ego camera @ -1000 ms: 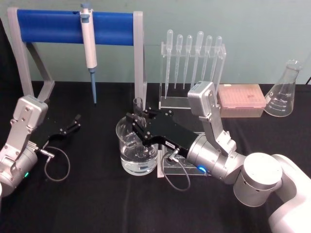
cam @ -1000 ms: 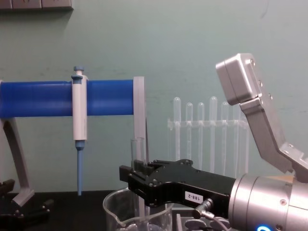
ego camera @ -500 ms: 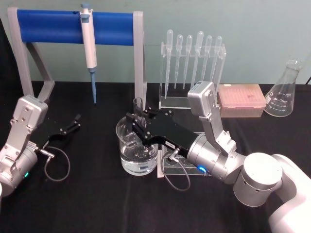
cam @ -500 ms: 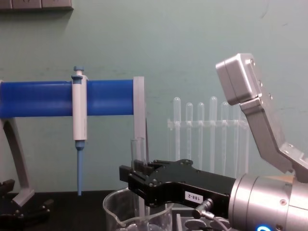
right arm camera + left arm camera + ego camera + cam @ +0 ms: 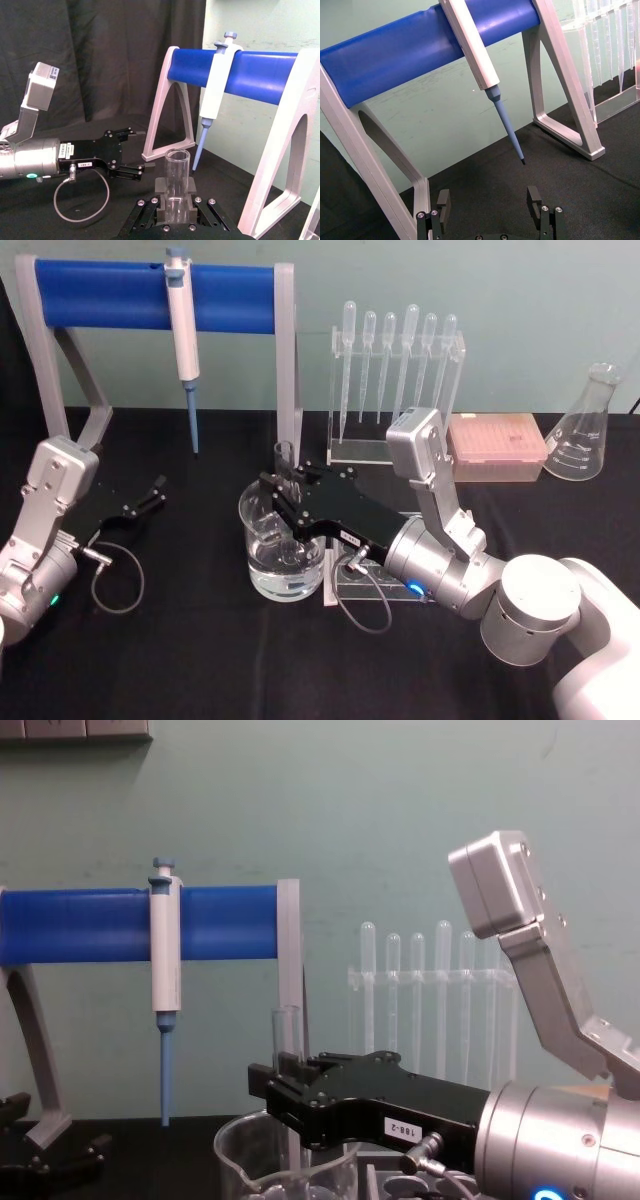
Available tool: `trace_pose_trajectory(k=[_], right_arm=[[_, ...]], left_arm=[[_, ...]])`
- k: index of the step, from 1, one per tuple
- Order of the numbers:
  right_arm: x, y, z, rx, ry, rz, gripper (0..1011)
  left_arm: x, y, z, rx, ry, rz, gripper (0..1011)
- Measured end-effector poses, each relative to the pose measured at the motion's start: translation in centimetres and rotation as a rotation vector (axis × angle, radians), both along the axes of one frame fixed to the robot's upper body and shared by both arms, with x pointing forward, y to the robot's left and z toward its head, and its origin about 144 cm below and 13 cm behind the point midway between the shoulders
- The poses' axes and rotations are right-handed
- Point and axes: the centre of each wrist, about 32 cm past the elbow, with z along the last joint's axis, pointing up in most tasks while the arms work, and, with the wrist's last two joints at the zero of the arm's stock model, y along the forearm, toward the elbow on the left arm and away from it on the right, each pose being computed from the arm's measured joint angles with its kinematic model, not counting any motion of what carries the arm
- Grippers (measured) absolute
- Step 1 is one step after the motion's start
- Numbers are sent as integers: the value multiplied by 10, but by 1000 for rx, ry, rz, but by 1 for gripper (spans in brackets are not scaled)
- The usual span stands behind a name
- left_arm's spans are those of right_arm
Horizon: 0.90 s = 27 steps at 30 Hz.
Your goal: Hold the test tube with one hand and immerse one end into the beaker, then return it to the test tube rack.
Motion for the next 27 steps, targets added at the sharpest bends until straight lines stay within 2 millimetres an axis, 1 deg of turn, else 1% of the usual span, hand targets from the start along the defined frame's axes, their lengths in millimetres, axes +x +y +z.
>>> trace_pose_trajectory(k=[27], right_arm=[[0, 0, 0, 0, 0, 0, 225]], left_arm=[[0, 0, 0, 0, 0, 0, 1000]])
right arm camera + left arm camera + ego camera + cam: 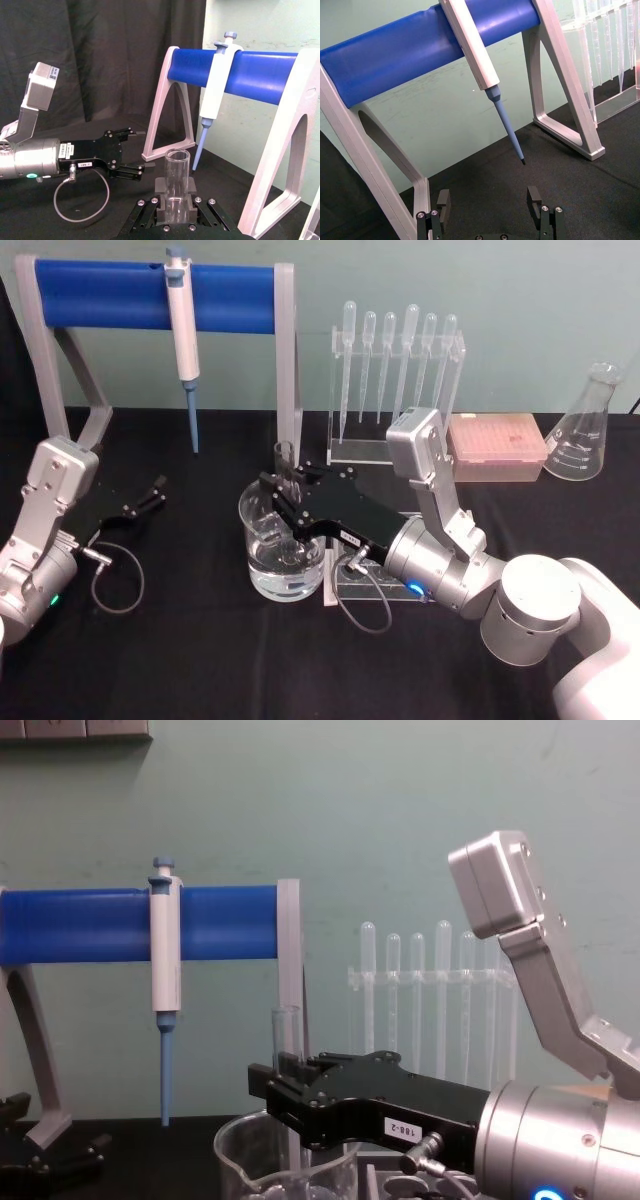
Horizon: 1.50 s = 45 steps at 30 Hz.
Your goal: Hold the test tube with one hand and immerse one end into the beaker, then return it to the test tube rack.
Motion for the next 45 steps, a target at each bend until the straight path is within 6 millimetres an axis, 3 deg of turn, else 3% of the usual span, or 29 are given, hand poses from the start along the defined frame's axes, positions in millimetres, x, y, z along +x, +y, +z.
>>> trace_pose_trajectory(k=[38, 45], right_arm=[[0, 0, 0, 0, -1, 0, 225], [-4, -2, 22, 8, -49, 5, 225]], left_arm=[[0, 0, 0, 0, 0, 0, 1000], [0, 0, 0, 0, 0, 0, 1000]])
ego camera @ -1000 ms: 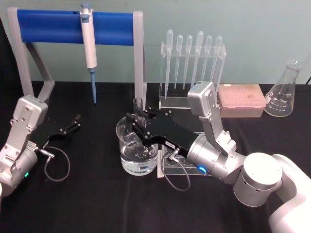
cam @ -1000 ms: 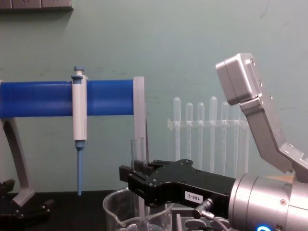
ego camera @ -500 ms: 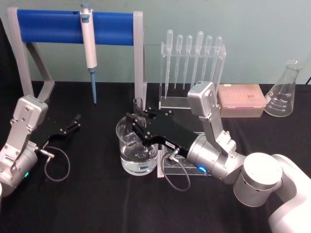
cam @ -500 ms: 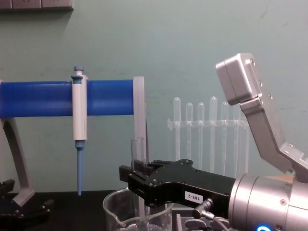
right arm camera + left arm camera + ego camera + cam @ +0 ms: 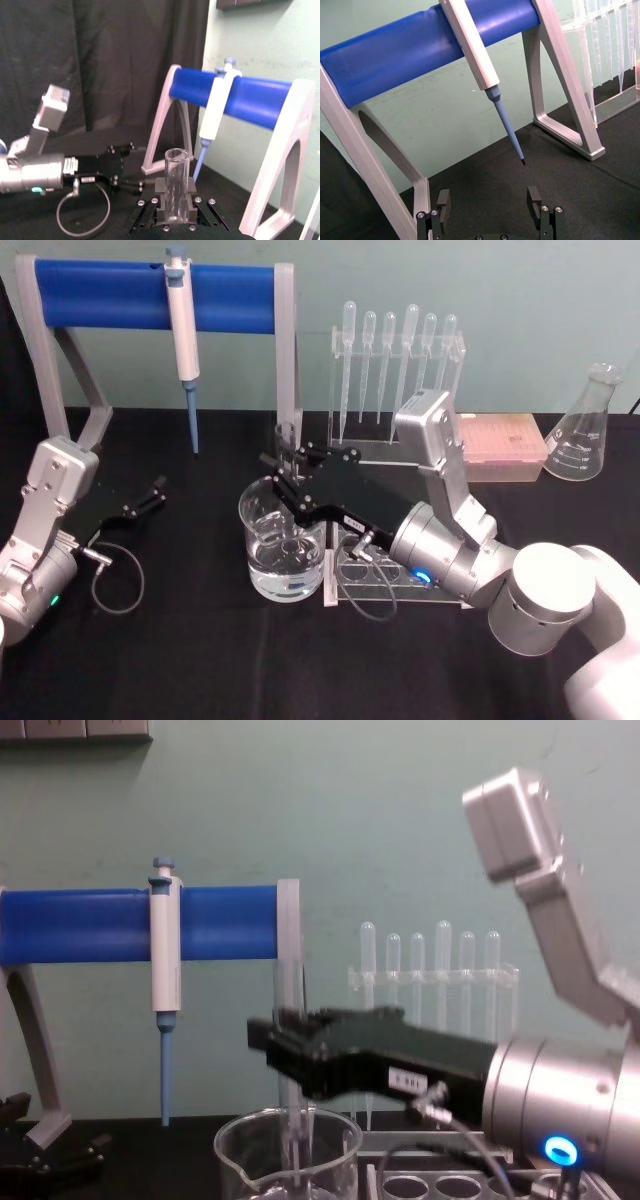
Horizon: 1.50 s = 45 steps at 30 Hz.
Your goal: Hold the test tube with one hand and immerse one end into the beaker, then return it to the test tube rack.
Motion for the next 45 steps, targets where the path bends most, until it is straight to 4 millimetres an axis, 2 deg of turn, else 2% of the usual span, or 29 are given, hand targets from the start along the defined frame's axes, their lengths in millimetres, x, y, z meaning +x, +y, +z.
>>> trace_pose_trajectory(k=[4, 7, 15, 20, 26, 33, 38, 45], right_arm=[[-3, -1, 17, 4, -29, 6, 225], [-5, -3, 44, 23, -68, 11, 225], [-11, -11, 89, 31, -107, 10, 225], [-21, -23, 102, 18, -106, -32, 225], [-38, -41, 100, 12, -96, -98, 225], [-58, -61, 81, -4, -55, -183, 225], [-65, -67, 63, -1, -25, -213, 225], [-64, -66, 43, -8, -7, -224, 225]], left_arm=[[0, 0, 0, 0, 0, 0, 1000], [0, 0, 0, 0, 0, 0, 1000], [0, 0, 0, 0, 0, 0, 1000], [0, 0, 0, 0, 0, 0, 1000], [0, 0, 0, 0, 0, 0, 1000], [0, 0, 0, 0, 0, 0, 1000], [0, 0, 0, 0, 0, 0, 1000], [0, 0, 0, 0, 0, 0, 1000]])
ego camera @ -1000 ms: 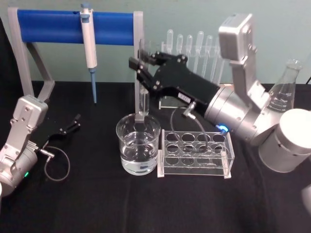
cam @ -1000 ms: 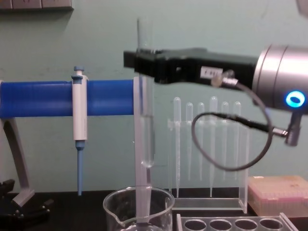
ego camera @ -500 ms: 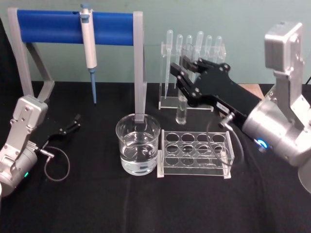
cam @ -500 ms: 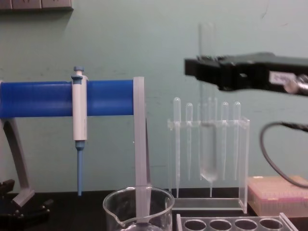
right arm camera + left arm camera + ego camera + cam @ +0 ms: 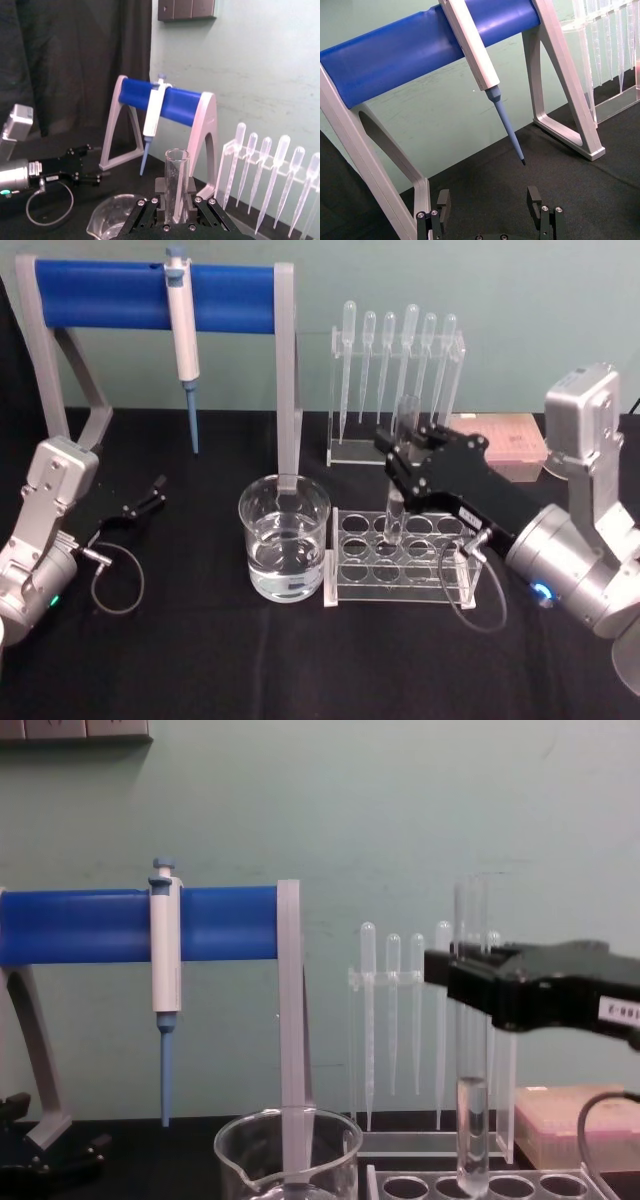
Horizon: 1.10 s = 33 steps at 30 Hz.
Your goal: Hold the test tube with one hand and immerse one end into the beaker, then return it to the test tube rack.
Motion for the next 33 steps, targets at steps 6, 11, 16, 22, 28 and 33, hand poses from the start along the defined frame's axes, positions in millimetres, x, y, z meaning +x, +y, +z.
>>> trace_pose_trajectory(k=[6, 11, 16, 22, 28, 33], right_arm=[[4, 1, -13, 4, 18, -3, 225], [8, 2, -21, 7, 26, -3, 225], [11, 1, -29, 5, 31, -5, 225], [14, 0, -39, -1, 49, -5, 225], [15, 1, -48, -10, 71, 1, 225], [18, 3, -50, -49, 76, 8, 225]], left_arm=[[0, 0, 0, 0, 0, 0, 1000], [0, 0, 0, 0, 0, 0, 1000], [0, 0, 0, 0, 0, 0, 1000], [0, 0, 0, 0, 0, 0, 1000], [0, 0, 0, 0, 0, 0, 1000], [0, 0, 0, 0, 0, 0, 1000]])
